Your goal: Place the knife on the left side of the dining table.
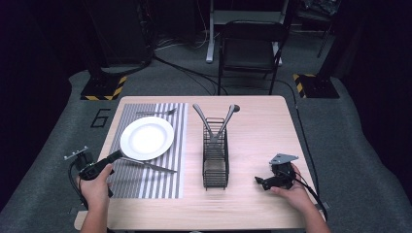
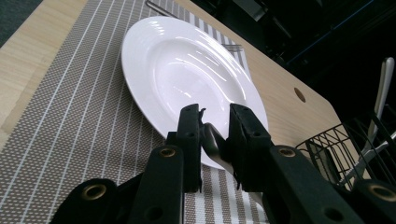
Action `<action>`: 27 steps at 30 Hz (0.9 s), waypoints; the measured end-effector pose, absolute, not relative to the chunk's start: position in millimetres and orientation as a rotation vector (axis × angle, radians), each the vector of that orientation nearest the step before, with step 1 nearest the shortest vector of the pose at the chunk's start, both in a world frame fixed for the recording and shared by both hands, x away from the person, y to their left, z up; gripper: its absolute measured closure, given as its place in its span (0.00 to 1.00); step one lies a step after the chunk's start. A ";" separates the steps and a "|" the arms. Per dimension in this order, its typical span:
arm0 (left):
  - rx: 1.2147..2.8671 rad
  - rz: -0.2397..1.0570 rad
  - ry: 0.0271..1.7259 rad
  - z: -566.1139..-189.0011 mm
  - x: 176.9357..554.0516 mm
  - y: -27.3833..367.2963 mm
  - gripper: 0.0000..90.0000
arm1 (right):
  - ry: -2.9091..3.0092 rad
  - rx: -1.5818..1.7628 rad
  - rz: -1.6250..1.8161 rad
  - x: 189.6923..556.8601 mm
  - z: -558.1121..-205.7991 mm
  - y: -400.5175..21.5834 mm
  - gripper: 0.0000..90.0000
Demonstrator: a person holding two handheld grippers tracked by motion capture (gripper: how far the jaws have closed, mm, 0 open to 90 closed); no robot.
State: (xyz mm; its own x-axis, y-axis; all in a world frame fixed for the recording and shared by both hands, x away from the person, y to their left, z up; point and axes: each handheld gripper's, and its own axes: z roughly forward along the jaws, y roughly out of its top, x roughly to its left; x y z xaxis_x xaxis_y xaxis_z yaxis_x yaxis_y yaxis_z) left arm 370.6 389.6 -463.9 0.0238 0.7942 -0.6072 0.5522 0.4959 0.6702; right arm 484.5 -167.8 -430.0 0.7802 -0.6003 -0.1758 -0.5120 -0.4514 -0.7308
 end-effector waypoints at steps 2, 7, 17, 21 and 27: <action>1.170 0.269 1.664 -467.3 370.5 391.6 0.82 | 0.825 -2.142 -0.136 484.5 -430.0 -167.8 0.00; 1.158 0.265 1.691 -474.8 369.4 394.9 0.81 | 0.825 -2.142 -0.136 484.5 -430.0 -167.8 0.00; 1.161 0.235 1.729 -489.0 371.4 402.8 0.80 | 0.822 -2.141 -0.128 484.6 -429.9 -168.1 0.00; 1.160 0.223 1.749 -495.6 374.0 405.8 0.79 | 0.816 -2.148 -0.132 484.3 -429.8 -167.5 0.00; 1.172 0.203 1.791 -505.0 377.6 409.1 0.78 | 0.821 -2.143 -0.133 484.3 -429.7 -167.9 0.00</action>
